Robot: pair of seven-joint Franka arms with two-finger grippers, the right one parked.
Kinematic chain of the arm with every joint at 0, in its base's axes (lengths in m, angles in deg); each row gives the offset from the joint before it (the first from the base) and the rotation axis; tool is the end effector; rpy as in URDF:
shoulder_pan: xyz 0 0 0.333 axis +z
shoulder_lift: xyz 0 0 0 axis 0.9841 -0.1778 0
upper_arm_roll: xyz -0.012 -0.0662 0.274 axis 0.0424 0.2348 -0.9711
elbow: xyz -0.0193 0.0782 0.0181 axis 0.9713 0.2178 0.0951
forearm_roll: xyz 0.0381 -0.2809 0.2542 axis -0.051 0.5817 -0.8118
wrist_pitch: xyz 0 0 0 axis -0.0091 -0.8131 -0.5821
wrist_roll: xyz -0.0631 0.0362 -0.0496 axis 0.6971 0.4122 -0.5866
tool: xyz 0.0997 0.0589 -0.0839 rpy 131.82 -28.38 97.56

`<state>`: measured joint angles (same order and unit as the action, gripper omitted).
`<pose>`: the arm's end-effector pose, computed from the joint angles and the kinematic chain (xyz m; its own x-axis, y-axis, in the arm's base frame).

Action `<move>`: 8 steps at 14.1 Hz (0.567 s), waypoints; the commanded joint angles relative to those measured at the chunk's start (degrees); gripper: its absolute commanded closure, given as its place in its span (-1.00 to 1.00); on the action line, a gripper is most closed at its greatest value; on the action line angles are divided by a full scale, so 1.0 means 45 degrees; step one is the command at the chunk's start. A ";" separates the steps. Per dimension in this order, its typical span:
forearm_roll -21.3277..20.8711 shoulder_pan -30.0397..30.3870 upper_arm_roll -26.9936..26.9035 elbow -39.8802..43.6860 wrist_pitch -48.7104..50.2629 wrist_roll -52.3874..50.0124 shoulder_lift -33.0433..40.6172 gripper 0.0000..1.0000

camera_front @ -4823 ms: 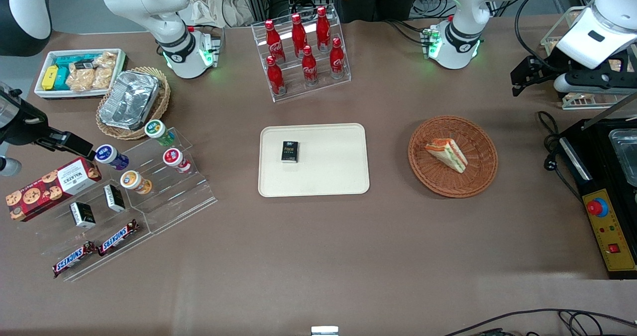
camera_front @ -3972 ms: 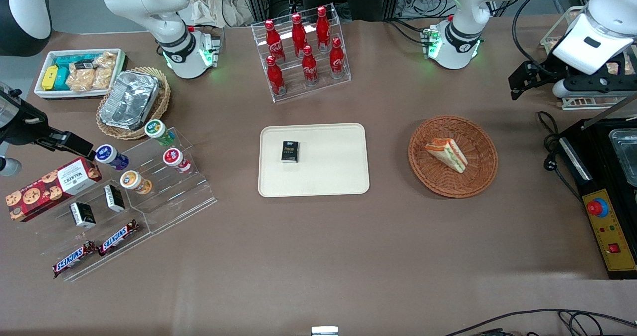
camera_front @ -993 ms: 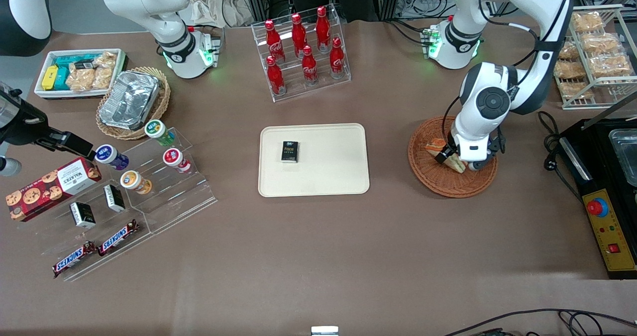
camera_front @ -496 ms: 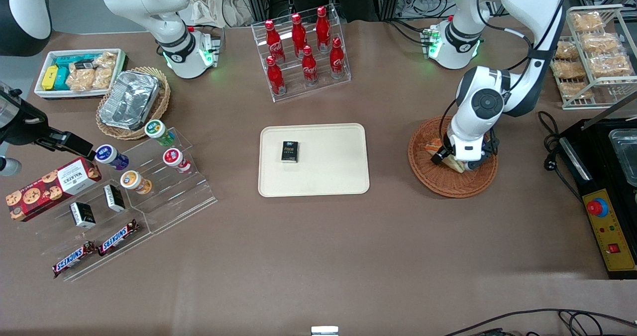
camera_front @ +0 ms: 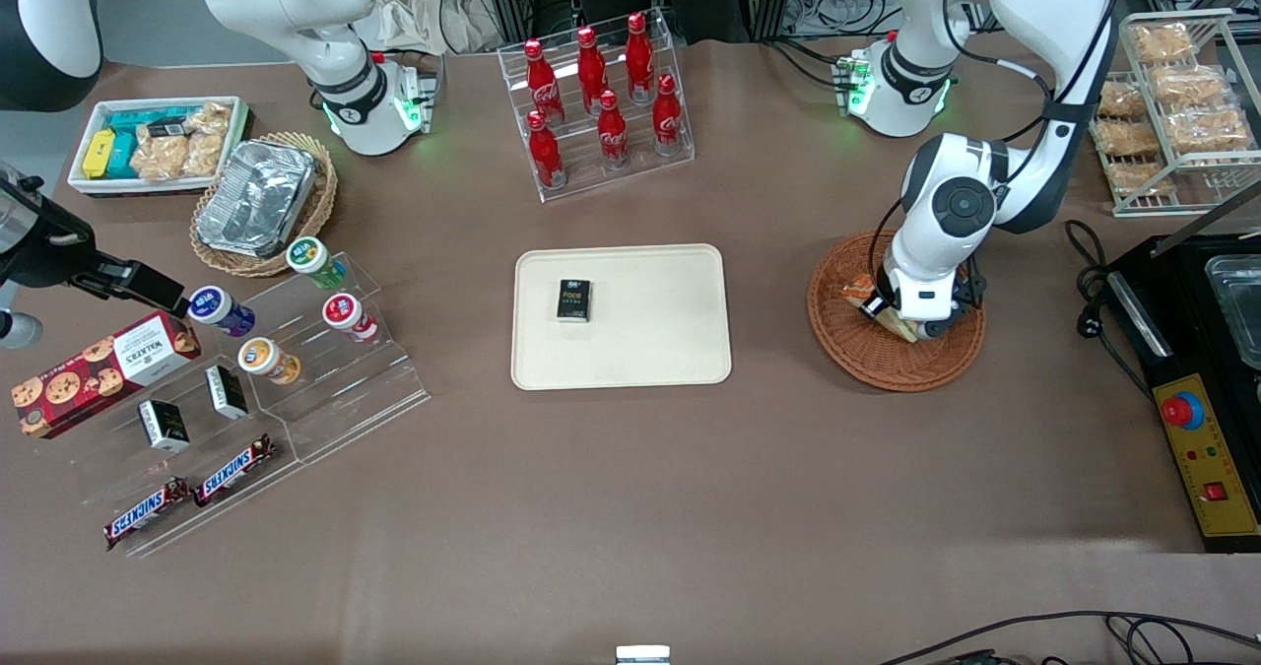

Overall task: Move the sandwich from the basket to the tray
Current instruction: 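Close the left gripper on the wrapped sandwich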

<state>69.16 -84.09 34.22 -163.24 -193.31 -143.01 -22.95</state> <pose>0.4479 -0.1236 0.1722 0.7406 0.6719 0.0011 0.6705 -0.7389 -0.0667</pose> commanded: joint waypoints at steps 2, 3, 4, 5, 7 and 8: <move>-0.0268 -0.0054 0.0076 0.0395 0.0956 0.0001 0.1306 1.00; -0.0230 -0.0073 0.0134 0.0978 0.1911 0.0002 0.1640 1.00; -0.0191 -0.0093 0.0270 0.1777 0.2887 -0.0018 0.1778 1.00; -0.0132 -0.0093 0.0658 0.2636 0.3883 -0.0018 0.1818 1.00; -0.0054 -0.0093 0.0915 0.4374 0.5740 0.0002 0.1761 1.00; -0.0053 -0.0074 0.1245 0.5137 0.6483 0.0040 0.1741 1.00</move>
<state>69.02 -84.27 38.25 -146.90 -170.36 -142.88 -14.16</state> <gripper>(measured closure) 0.789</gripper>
